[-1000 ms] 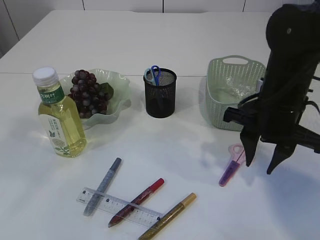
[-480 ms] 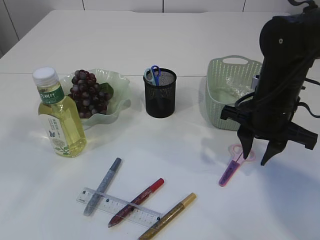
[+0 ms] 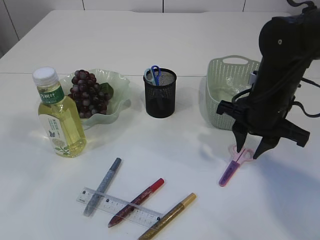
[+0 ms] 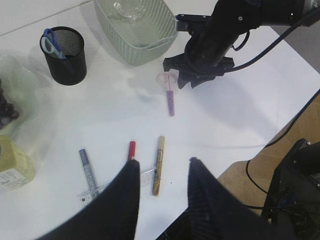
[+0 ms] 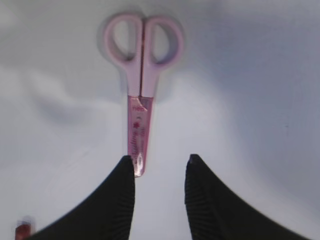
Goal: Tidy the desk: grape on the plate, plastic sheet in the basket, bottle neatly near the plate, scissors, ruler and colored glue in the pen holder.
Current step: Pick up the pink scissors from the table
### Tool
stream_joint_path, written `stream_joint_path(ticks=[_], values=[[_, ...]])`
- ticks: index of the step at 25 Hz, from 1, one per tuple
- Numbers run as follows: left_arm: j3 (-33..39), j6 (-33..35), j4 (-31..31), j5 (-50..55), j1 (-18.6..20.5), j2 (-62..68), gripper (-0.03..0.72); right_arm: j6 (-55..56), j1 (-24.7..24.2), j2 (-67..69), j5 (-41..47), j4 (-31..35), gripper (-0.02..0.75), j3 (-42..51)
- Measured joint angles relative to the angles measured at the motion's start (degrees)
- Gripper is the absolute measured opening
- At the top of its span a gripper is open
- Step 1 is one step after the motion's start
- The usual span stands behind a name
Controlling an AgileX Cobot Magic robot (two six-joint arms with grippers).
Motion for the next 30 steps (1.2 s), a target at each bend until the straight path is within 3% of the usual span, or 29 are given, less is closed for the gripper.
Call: stream_joint_path(ticks=[30], values=[[0.0,0.04,0.22,0.0,0.0,0.0,0.243,0.94,0.0,9.02,-5.85,3.82,0.302,0.0]])
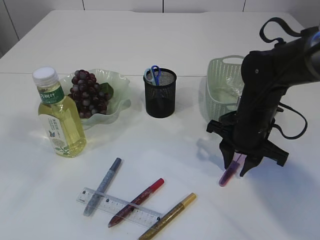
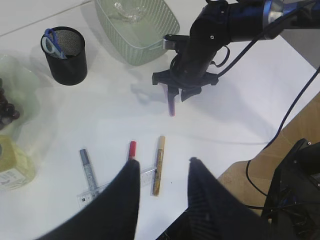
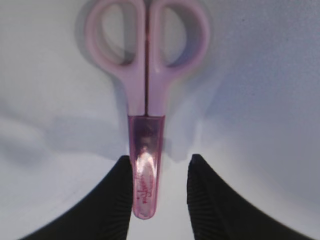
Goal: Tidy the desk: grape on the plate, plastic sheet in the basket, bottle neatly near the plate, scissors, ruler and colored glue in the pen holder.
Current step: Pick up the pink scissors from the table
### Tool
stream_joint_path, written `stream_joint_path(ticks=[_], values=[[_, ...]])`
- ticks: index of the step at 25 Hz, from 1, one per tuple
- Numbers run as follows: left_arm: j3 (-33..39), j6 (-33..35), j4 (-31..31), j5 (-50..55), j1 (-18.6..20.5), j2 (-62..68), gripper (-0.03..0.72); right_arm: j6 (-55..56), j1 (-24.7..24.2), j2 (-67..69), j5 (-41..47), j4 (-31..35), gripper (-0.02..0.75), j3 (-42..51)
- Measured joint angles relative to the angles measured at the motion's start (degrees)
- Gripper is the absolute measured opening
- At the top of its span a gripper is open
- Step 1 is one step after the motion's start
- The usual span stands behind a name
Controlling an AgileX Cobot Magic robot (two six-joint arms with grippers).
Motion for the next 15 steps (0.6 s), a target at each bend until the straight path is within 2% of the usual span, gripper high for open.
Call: stream_joint_path(ticks=[15], values=[[0.0,0.0,0.0,0.0,0.0,0.0,0.243,-0.22,0.0,0.6,-3.61,1.37,0.298,-0.22]])
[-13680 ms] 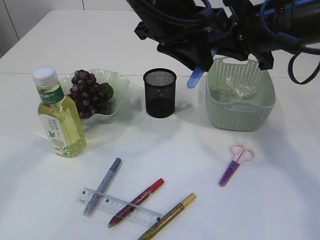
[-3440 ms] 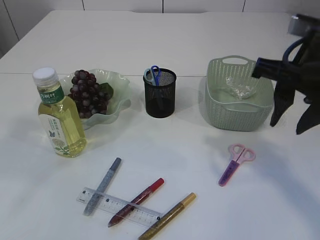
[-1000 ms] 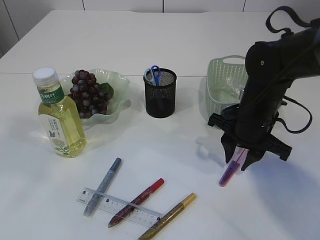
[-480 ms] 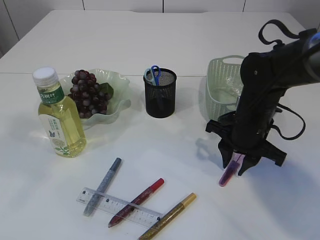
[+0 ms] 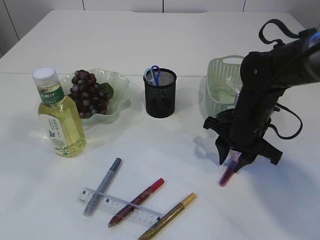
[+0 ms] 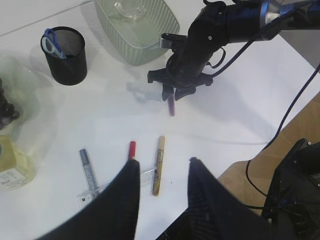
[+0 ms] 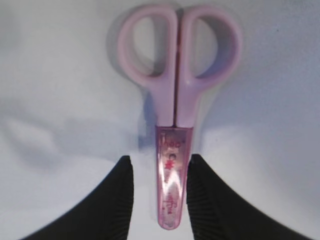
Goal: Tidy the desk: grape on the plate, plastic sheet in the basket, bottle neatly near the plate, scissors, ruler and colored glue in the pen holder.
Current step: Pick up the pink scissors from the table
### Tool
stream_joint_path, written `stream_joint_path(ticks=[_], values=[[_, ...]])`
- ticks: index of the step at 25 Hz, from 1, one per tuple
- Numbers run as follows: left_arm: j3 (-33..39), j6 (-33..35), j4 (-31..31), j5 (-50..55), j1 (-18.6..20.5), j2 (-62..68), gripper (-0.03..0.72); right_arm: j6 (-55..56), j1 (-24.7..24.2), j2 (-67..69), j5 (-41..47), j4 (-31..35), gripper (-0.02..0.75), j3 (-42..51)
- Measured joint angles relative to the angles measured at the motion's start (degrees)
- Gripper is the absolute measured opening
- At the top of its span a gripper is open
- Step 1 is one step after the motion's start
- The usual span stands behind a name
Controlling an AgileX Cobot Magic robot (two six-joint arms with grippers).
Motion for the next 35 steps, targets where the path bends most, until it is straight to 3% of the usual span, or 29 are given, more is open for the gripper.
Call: stream_joint_path(ticks=[35], values=[[0.0,0.0,-0.13,0.0,0.0,0.57,0.243,-0.88,0.0,0.0,1.82,-1.35,0.297,0.0]])
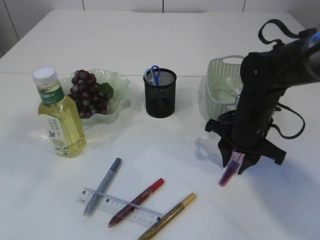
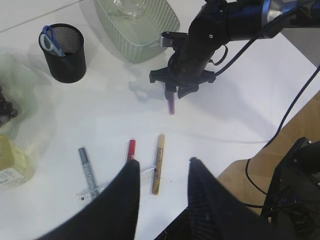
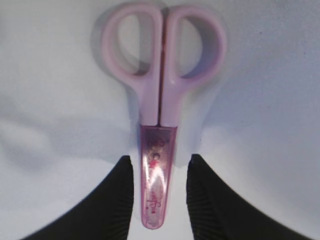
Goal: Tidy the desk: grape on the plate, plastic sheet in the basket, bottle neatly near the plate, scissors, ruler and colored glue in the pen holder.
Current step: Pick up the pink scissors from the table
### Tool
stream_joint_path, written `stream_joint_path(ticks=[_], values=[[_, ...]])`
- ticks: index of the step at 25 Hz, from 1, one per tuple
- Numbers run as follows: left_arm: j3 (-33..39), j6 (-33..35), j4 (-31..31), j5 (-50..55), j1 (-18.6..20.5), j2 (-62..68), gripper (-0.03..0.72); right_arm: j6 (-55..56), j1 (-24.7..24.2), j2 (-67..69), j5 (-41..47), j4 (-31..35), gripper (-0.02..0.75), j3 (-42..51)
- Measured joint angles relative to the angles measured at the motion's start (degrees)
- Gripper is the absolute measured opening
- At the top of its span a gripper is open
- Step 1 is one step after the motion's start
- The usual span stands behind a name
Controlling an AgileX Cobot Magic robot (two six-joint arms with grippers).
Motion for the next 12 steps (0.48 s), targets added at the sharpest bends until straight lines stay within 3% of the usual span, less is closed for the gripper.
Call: stream_joint_path(ticks=[12], values=[[0.0,0.0,0.0,0.0,0.0,0.0,0.243,0.0,0.0,0.0,-0.02,-0.09,0.297,0.0]])
